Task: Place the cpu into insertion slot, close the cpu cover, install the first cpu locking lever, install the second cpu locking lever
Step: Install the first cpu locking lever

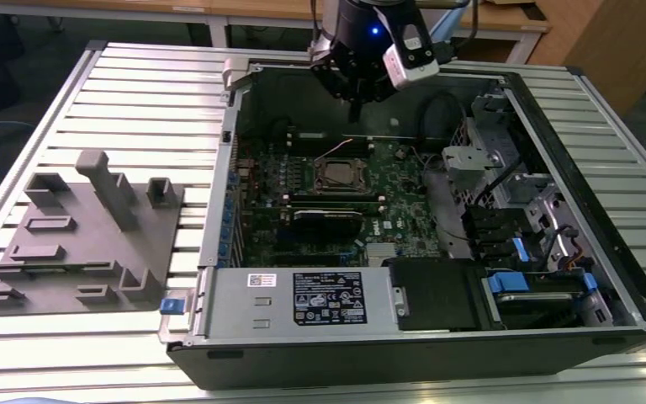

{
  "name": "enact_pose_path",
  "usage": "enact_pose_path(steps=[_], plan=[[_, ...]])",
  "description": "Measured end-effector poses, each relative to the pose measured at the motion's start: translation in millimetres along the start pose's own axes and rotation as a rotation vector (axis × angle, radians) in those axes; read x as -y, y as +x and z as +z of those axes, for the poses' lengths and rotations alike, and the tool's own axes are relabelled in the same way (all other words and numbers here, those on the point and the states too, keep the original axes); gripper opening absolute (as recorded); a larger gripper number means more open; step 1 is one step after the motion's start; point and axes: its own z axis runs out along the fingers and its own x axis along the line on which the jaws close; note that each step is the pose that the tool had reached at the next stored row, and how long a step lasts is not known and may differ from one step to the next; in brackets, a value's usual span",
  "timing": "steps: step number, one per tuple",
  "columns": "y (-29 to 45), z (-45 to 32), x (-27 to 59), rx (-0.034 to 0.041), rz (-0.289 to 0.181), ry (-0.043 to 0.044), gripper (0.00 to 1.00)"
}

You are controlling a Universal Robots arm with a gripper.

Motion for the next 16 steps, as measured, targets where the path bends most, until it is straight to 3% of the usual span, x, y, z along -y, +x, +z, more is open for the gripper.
enact_pose_path(steps=[10, 16], plan=[[-7.7, 0.2, -0.7, 0.0000, 0.000, -0.0001, 0.11], [-8.6, 0.2, -0.6, 0.0000, 0.000, -0.0001, 0.11]])
